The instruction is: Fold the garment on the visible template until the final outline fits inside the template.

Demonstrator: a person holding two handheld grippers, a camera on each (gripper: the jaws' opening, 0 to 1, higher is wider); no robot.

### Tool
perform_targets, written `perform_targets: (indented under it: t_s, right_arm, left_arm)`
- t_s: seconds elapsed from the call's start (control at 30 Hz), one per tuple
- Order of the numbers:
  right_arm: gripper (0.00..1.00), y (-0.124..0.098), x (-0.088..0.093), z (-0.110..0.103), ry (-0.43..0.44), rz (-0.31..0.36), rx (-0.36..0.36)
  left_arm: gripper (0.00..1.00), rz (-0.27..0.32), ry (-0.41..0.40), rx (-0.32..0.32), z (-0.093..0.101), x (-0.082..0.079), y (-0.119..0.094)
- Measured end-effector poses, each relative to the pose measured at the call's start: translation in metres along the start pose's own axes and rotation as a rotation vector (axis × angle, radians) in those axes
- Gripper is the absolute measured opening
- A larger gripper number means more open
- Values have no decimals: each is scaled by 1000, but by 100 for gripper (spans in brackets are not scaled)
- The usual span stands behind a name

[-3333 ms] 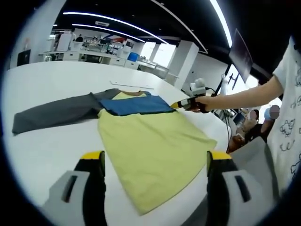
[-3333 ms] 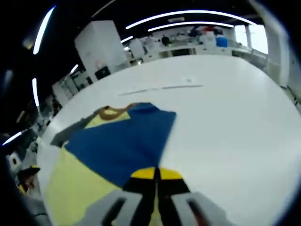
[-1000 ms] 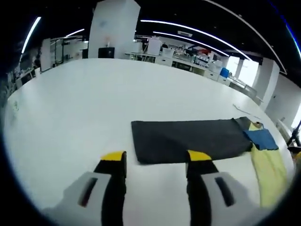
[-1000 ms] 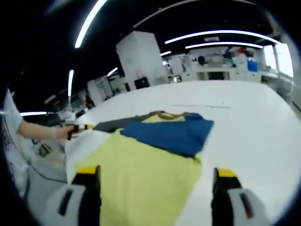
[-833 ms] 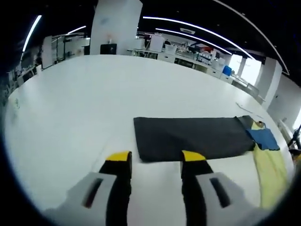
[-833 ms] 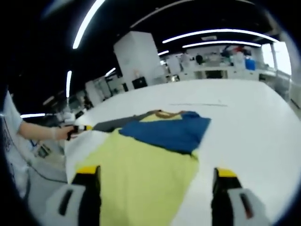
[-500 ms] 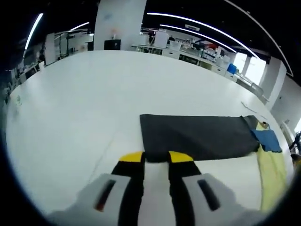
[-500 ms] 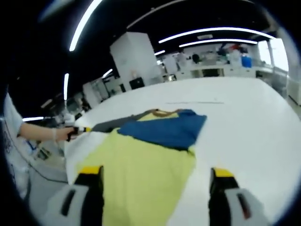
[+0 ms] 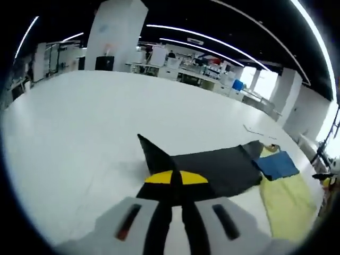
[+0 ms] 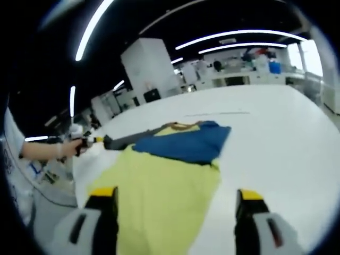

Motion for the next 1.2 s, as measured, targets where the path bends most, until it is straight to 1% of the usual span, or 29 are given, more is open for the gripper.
perform_targets:
  t_s: [0.03, 0.07, 0.1, 0.13, 0.17, 0.2, 0.23, 0.27, 0.3, 0.33, 0.37, 0.43, 0.47, 0.53, 0.57, 0.6, 0.67, 0.73, 0.8, 0.83, 0.93, 0.97, 1.07, 1.17, 1.2]
  right_arm:
    - [91, 0, 1, 0, 2, 0, 0]
    - [91, 1, 2, 1, 2, -3, 1]
    - [91, 1, 4, 3, 0, -6, 2]
    - [90, 1, 6, 4, 1, -10, 6]
    - [90, 1, 6, 5, 4, -12, 6]
    - [90, 0, 6, 4, 9, -7, 4]
    - [90, -1, 6, 4, 13, -2, 5]
    - [90, -1, 6, 5, 16, 2, 6]
    - [90, -2, 6, 5, 19, 5, 8]
    - [90, -3, 6, 6, 21, 8, 10]
    - [90, -3, 7, 6, 23, 13, 11]
    - [90, -4, 9, 6, 35, 12, 11]
    - [90, -4, 10, 7, 36, 11, 14]
    - [89, -5, 11, 7, 43, 11, 16]
    - [89, -5, 11, 7, 46, 12, 17]
    - [89, -5, 12, 7, 48, 10, 18]
    - [89, -4, 12, 8, 49, 7, 19]
    - [89, -4, 12, 8, 55, 11, 18]
    - [89, -4, 10, 7, 57, 17, 17]
    - [89, -4, 10, 6, 56, 18, 15]
    - [88, -4, 9, 6, 57, 21, 15]
    - [88, -4, 9, 6, 59, 23, 15]
    - [88, -5, 9, 7, 71, 34, 18]
    - [88, -4, 10, 9, 88, 39, 14]
    - [87, -3, 11, 9, 94, 36, 12]
  left_arm:
    - [0, 3, 30, 27, 8, -6, 0]
    - [0, -2, 55, 60, 24, -11, 3]
    - [0, 0, 78, 80, 25, -13, 9]
    - [0, 10, 109, 110, 39, -20, 14]
    - [0, 12, 116, 119, 47, -22, 14]
    - [0, 15, 121, 144, 66, -27, 16]
    - [0, 24, 117, 162, 77, -32, 19]
    - [0, 42, 115, 198, 94, -39, 23]
    - [0, 47, 111, 212, 97, -44, 28]
    - [0, 52, 112, 232, 109, -49, 33]
    - [0, 56, 120, 246, 120, -51, 35]
    - [0, 69, 126, 287, 148, -58, 39]
    - [0, 70, 118, 298, 157, -59, 41]
    - [0, 70, 74, 344, 170, -63, 48]
    - [0, 60, 33, 369, 180, -65, 52]
    - [0, 59, 15, 375, 185, -66, 55]
    - [0, 55, -7, 396, 204, -68, 61]
    - [0, 56, -14, 414, 216, -70, 68]
    - [0, 58, -24, 430, 222, -74, 76]
    - [0, 58, -28, 445, 236, -72, 76]
    - [0, 46, -25, 474, 256, -71, 82]
    - [0, 36, -30, 484, 267, -69, 83]
    - [0, 24, -33, 509, 284, -67, 90]
    - [0, 7, -12, 531, 305, -64, 96]
    - [0, -5, -9, 541, 314, -61, 100]
Point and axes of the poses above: the point that each gripper's makers call its tool centre point, and the gripper's own axes: y roughly forward along the fingers, z roughly to its right, x roughly out of its underside, the point moved 3 cm from there along -y, roughly backward along the fingers, and after that the axes turned 3 degrees about y, right-handed, at the moved point
